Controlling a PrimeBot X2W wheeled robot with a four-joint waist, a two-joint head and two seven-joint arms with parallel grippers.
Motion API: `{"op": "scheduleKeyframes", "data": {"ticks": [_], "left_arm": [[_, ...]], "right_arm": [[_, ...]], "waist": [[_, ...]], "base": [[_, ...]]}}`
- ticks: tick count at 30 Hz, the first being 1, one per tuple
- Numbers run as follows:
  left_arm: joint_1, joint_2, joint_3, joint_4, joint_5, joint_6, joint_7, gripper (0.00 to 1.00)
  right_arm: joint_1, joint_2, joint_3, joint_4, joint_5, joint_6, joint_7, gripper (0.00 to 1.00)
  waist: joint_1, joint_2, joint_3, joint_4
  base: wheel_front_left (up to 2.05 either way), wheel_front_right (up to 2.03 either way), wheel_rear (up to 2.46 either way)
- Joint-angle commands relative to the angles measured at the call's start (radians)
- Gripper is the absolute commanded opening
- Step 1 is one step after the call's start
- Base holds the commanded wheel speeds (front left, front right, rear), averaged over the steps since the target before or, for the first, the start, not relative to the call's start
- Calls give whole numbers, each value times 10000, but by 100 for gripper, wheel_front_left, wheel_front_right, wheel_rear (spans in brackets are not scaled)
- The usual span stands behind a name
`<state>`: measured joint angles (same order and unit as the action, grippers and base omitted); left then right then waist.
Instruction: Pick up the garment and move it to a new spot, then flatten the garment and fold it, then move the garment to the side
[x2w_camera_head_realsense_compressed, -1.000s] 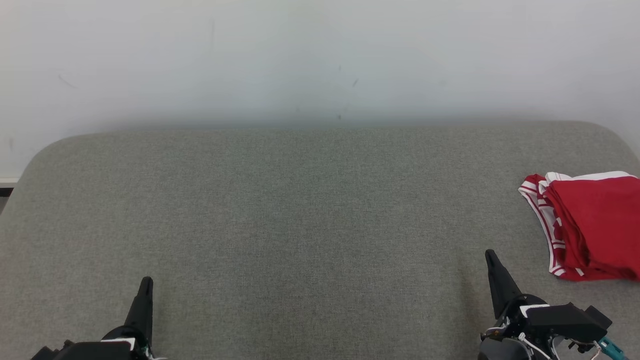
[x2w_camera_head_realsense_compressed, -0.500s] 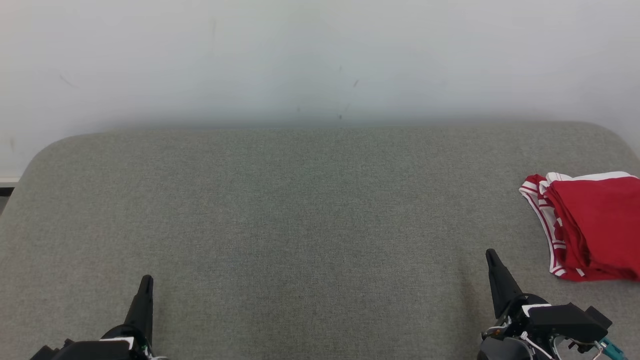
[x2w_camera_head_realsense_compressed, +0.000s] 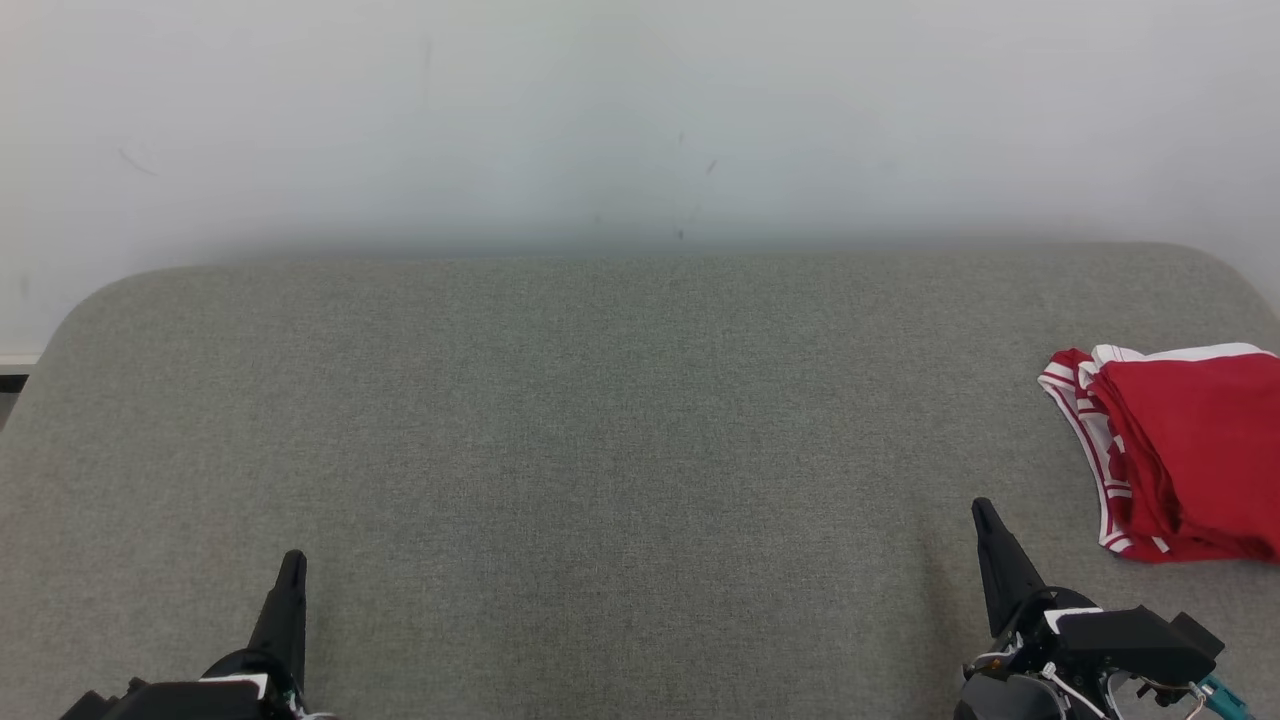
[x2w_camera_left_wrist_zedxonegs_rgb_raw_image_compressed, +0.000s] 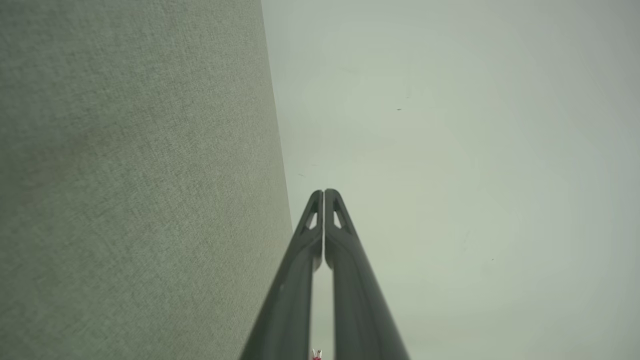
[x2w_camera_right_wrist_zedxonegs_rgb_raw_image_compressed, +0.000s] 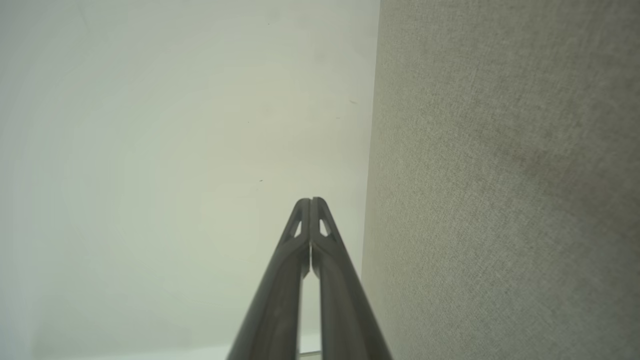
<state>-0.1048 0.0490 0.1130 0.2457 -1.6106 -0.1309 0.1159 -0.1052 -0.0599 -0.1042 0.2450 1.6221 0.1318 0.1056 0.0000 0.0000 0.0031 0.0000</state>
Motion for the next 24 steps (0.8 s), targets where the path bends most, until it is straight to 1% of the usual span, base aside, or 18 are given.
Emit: {"op": "scheduleKeyframes", "data": {"ticks": [1, 24], "left_arm": [[-94, 23, 28, 6, -46, -15, -1, 0], [-93, 23, 27, 5, -46, -15, -1, 0]], "right_arm": [[-61, 40, -8, 3, -24, -21, 28, 0], [-62, 59, -37, 1, -46, -21, 60, 0]], "waist": [[0, 0, 0, 0], [0, 0, 0, 0]], "base": [[0, 0, 0], [0, 0, 0]]}}
